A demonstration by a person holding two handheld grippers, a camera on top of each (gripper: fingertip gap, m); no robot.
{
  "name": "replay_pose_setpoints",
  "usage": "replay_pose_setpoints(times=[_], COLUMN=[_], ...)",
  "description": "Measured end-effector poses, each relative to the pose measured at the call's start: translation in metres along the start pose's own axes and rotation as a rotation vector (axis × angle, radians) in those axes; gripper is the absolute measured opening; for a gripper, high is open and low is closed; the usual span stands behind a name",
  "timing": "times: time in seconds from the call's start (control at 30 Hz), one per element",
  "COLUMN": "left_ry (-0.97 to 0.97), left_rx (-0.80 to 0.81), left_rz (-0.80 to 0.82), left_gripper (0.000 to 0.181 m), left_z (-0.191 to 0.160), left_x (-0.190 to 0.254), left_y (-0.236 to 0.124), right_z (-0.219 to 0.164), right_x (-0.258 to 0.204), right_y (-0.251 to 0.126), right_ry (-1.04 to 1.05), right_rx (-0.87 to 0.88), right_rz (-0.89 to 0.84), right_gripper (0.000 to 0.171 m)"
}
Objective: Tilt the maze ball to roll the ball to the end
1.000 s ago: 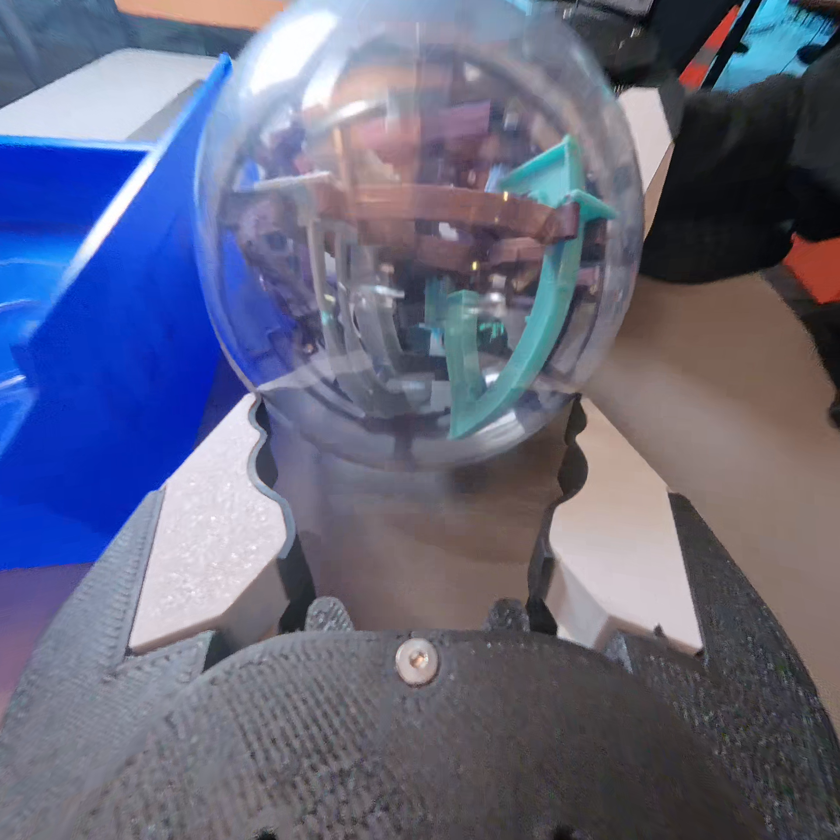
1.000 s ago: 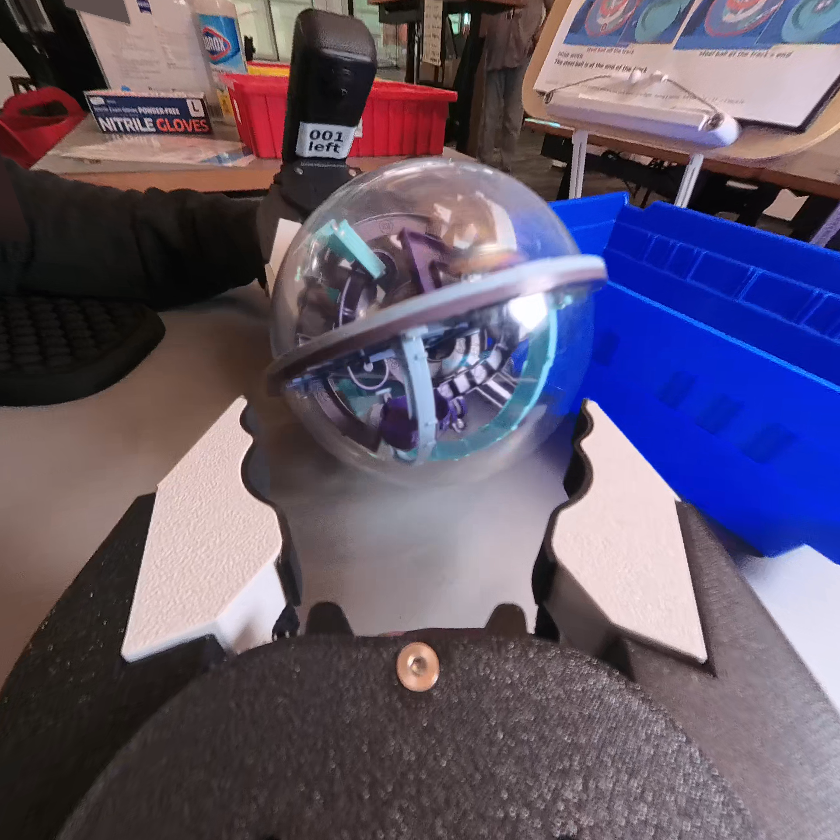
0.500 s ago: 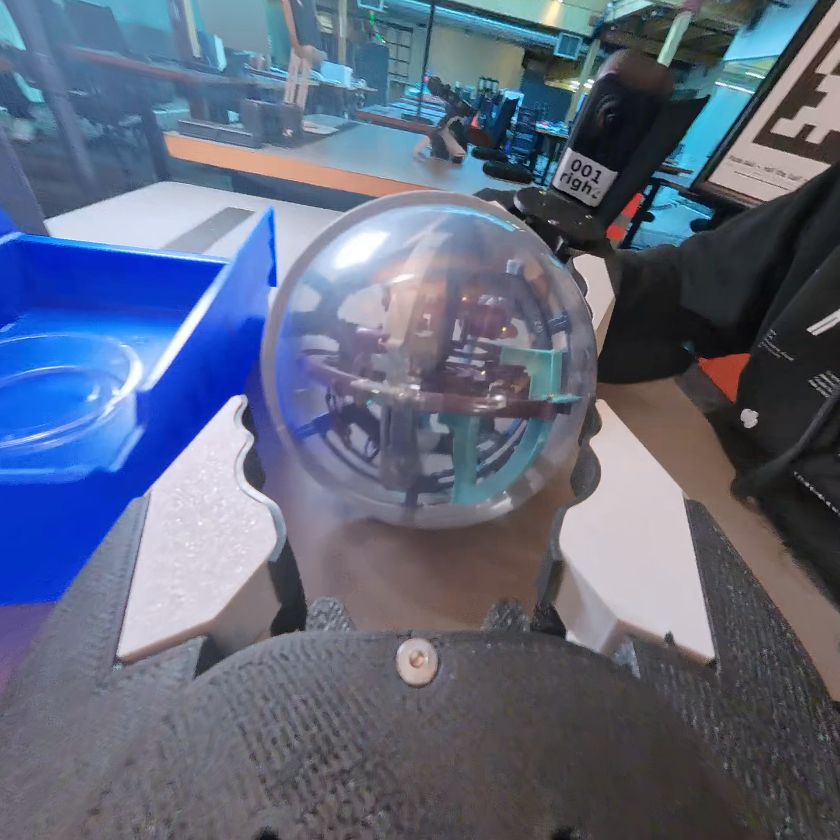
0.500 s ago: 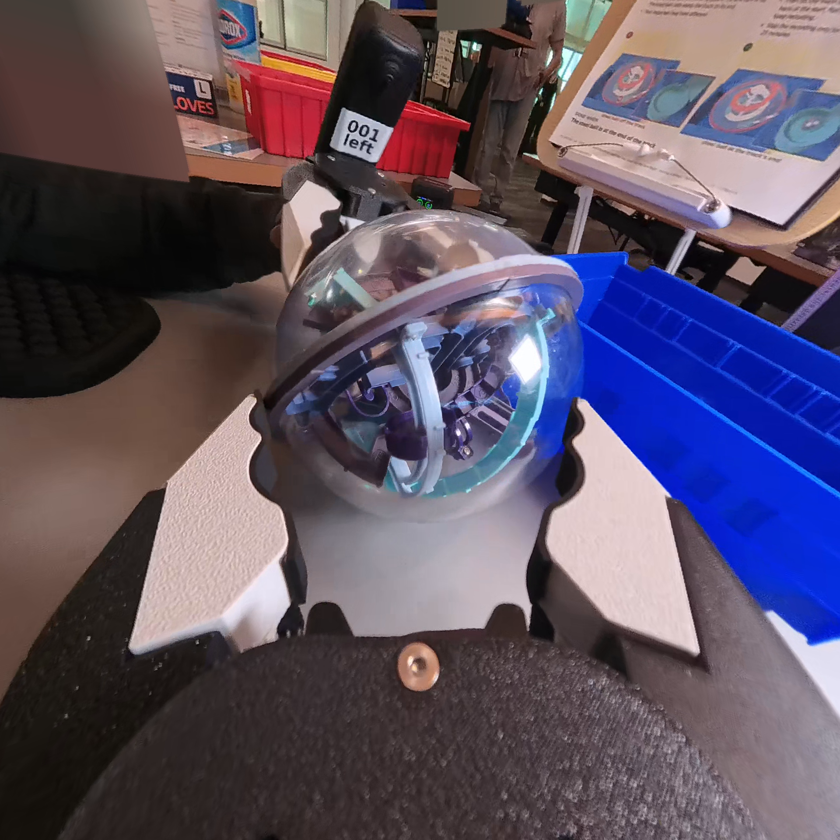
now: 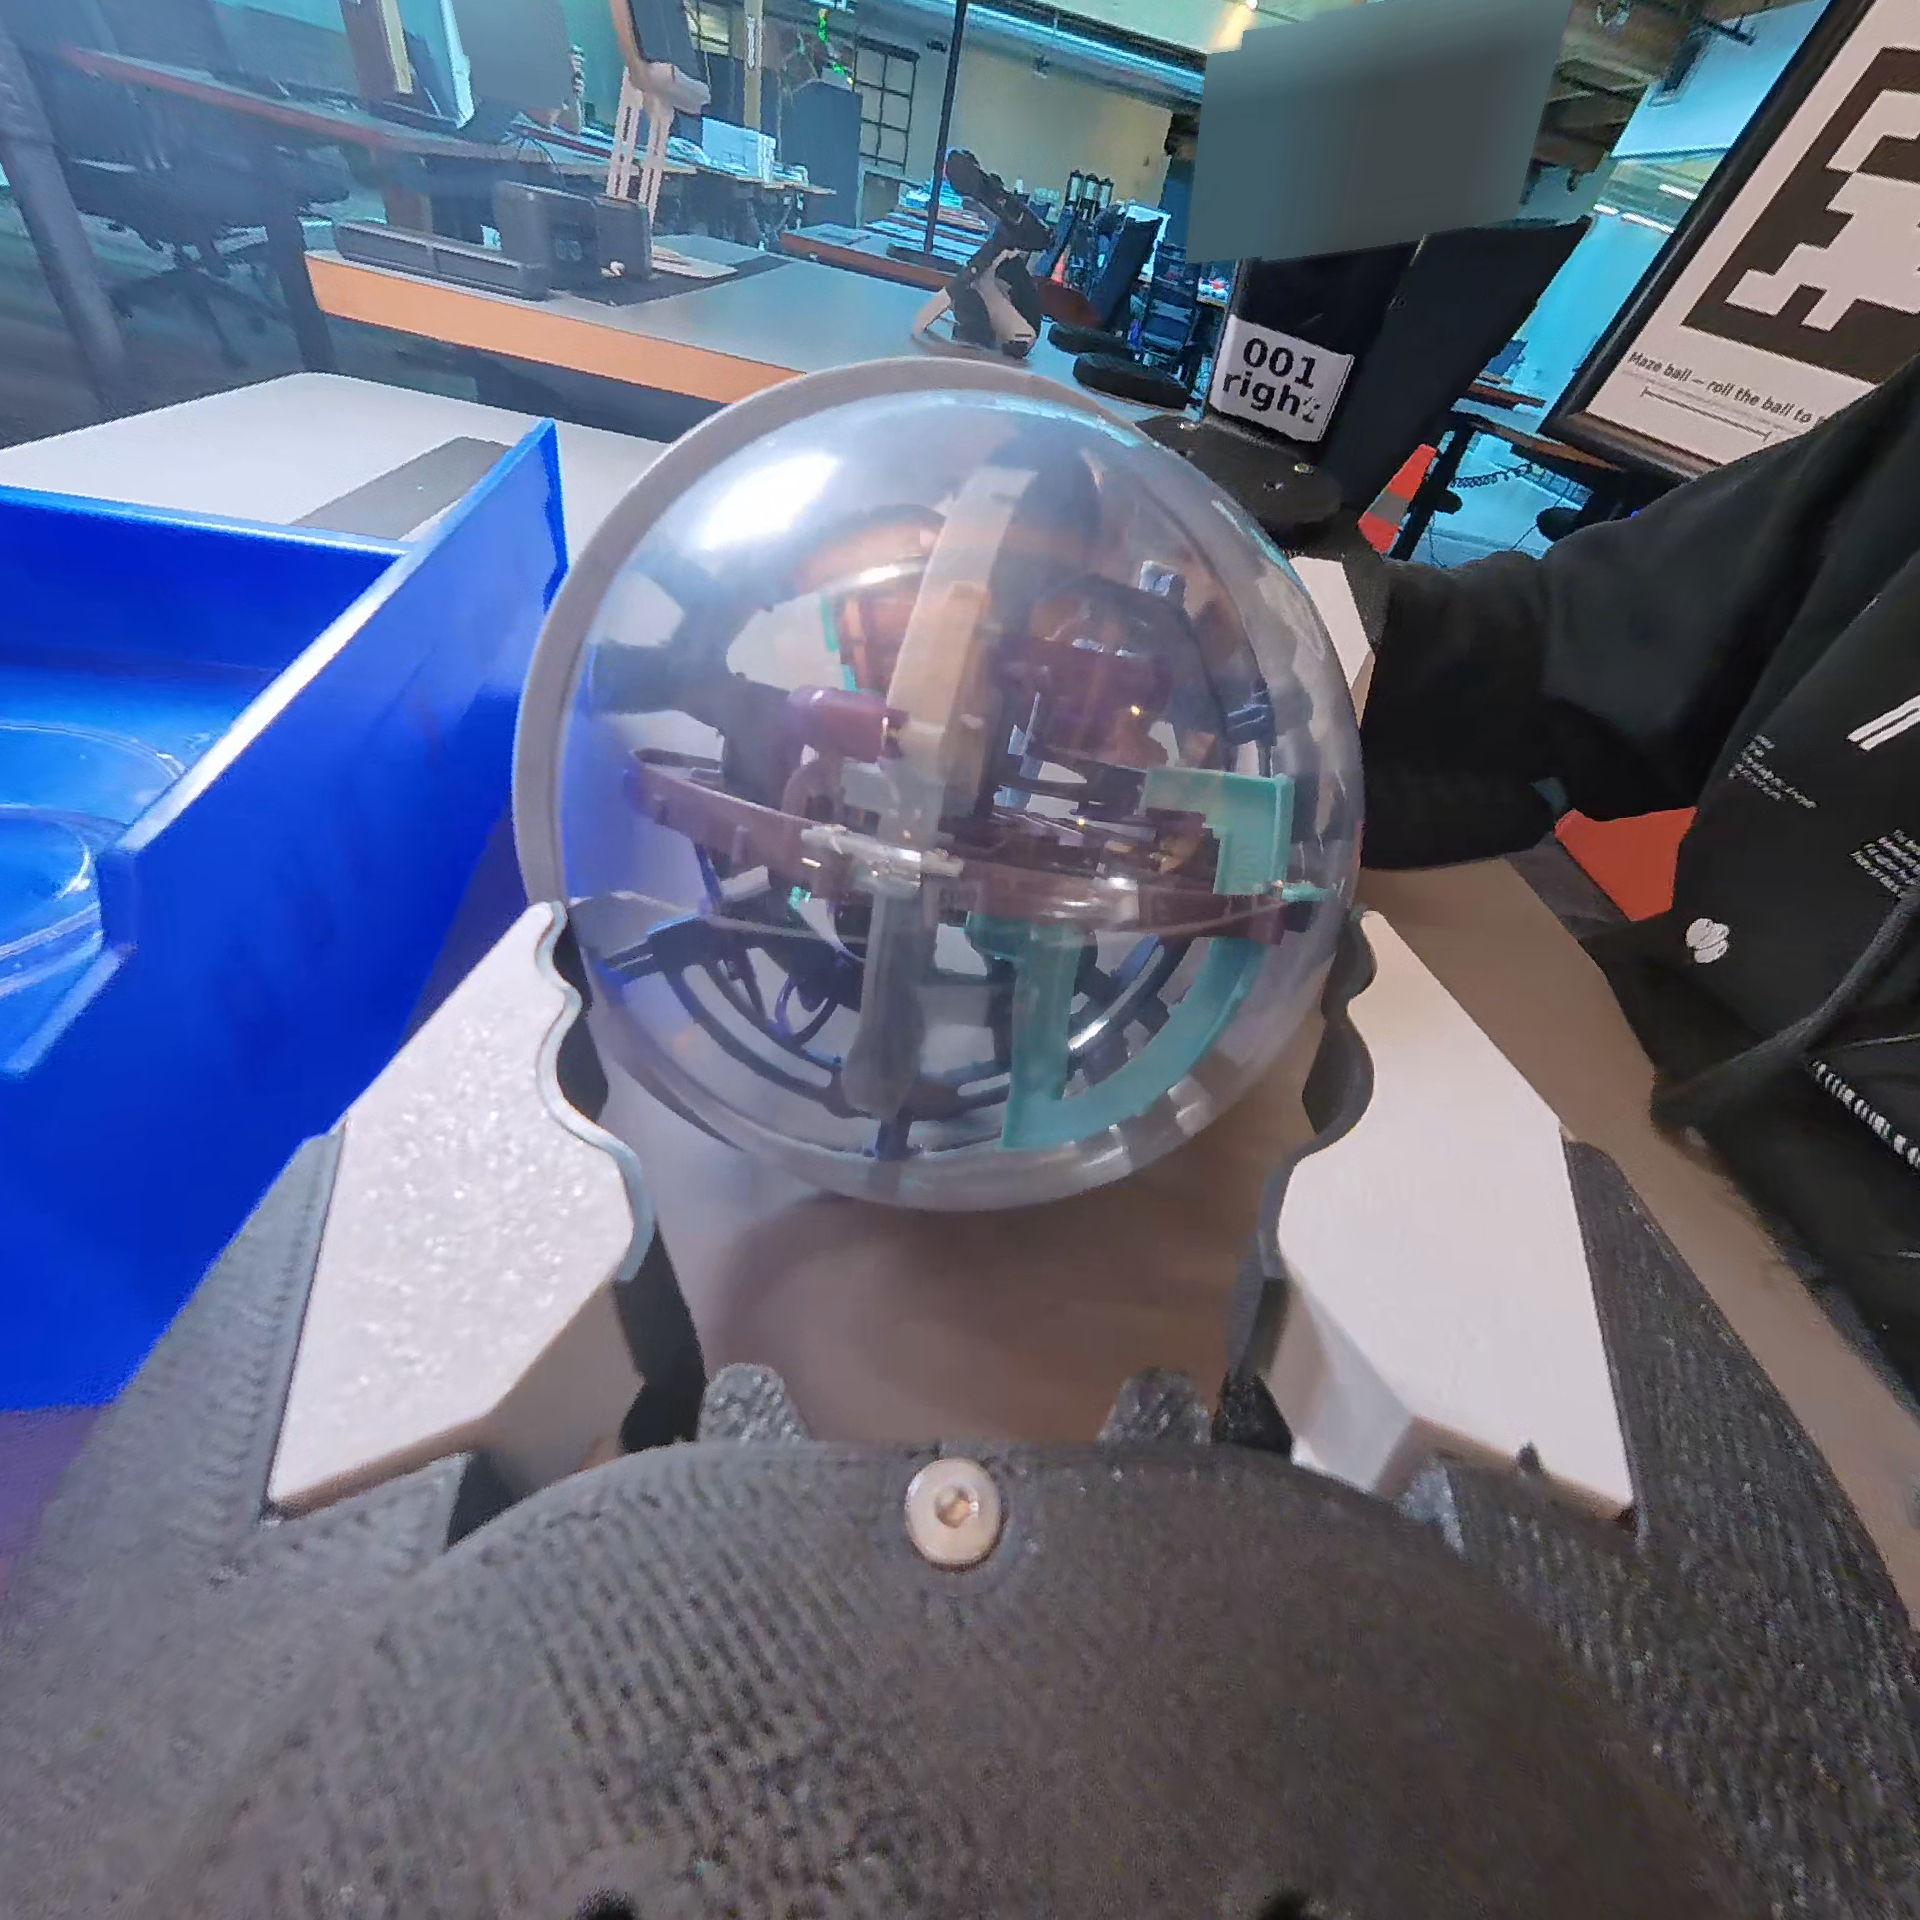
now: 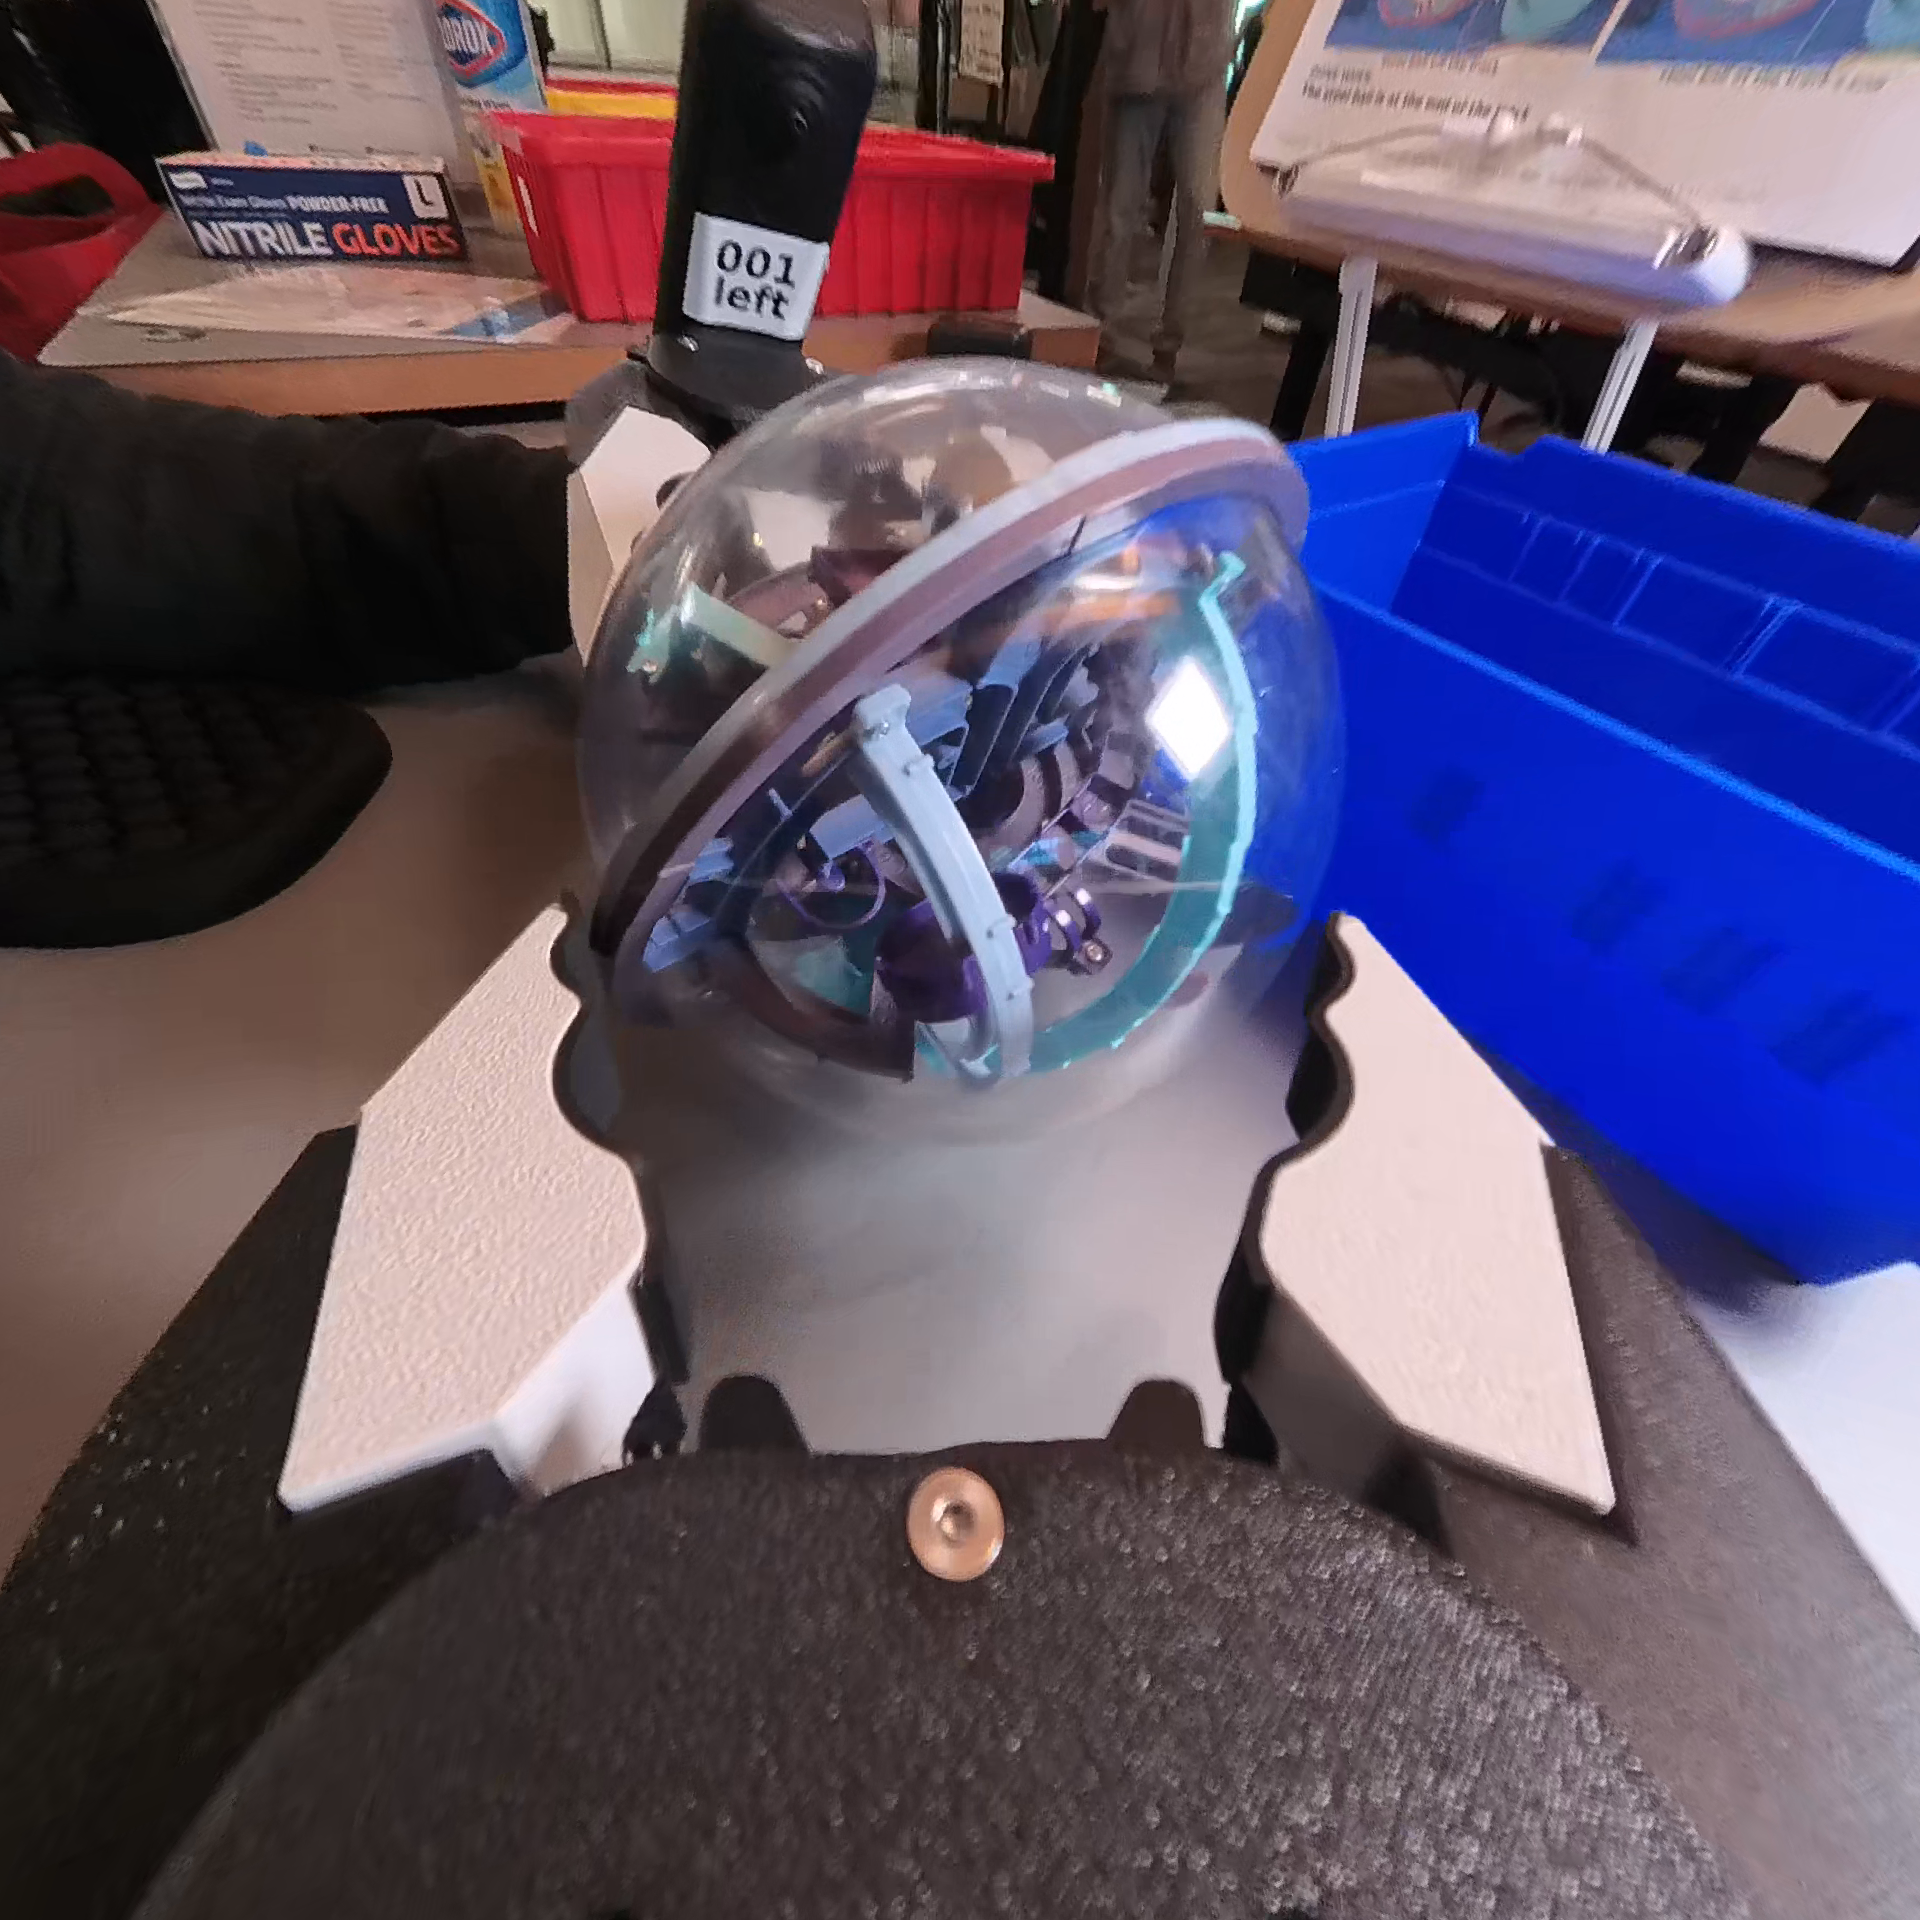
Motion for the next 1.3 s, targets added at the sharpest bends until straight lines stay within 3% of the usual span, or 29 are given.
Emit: replay_pose_setpoints(times=[0.33,1.0,1.3], left_ry=[-0.007,0.036,-0.004], left_rx=[0.034,-0.138,-0.127], left_rz=[0.033,0.04,0.031], left_gripper=[0.137,0.136,0.133], left_z=[-0.007,-0.023,-0.022], left_x=[0.01,0.023,0.023], left_y=[0.002,0.02,0.021], right_z=[0.008,0.028,0.028], right_x=[-0.007,-0.018,-0.014], right_y=[0.003,-0.014,-0.016], right_ry=[-0.013,-0.21,-0.156], right_rx=[0.025,0.086,0.105], right_rz=[-0.011,0.013,0.027], right_gripper=[0.134,0.132,0.132])
Point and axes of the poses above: each gripper's, where its closed fingertips meet, y out along the fingers, z out of its top, x = y × z across the jaws, the point moved 5 cm from there along -y, back along the fingers, and after that the axes turned 8 degrees about -z, right-handed, at the moved point
